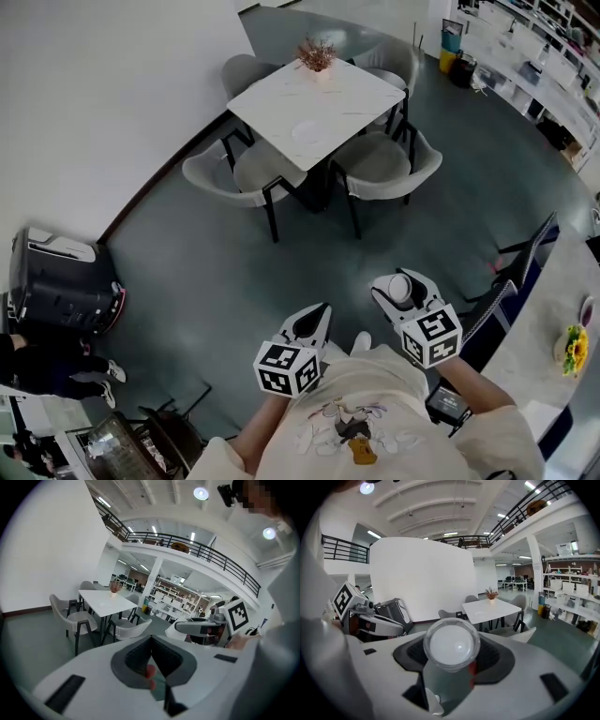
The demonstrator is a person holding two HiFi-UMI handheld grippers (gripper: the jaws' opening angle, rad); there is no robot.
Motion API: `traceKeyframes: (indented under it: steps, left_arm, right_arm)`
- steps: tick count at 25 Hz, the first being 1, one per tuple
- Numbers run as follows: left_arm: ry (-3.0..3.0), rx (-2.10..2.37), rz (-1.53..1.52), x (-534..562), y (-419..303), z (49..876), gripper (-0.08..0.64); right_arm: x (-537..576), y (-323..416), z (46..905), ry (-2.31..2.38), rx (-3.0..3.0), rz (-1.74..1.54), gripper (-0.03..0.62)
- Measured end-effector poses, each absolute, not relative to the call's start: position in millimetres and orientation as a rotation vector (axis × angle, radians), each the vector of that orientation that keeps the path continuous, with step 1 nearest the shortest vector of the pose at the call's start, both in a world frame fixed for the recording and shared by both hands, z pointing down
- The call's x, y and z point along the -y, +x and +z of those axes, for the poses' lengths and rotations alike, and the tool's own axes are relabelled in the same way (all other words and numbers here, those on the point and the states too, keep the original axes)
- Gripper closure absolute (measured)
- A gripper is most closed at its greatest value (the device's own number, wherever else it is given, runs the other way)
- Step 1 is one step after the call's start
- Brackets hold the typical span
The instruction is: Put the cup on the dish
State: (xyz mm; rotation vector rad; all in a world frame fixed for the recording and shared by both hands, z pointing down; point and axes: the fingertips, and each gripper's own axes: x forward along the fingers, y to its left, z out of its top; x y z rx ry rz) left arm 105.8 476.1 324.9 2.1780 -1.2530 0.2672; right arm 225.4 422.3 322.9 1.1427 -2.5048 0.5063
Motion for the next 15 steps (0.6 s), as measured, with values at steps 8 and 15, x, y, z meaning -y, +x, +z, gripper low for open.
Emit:
traceKeyframes:
  steps: [8,15]
  left_arm:
    - [2.145,1.298,0.228,-469.8,119.0,312.2,0.557]
    - [2.159,1.265,0.242,-444.0,123.2,317.1,0.557]
  right_arm:
    - [-417.8,235.1,323.4,1.115,2.516,0.568,0.328]
    - [-406.6,232.0,336.7,1.129,2.496,0.63,0.328]
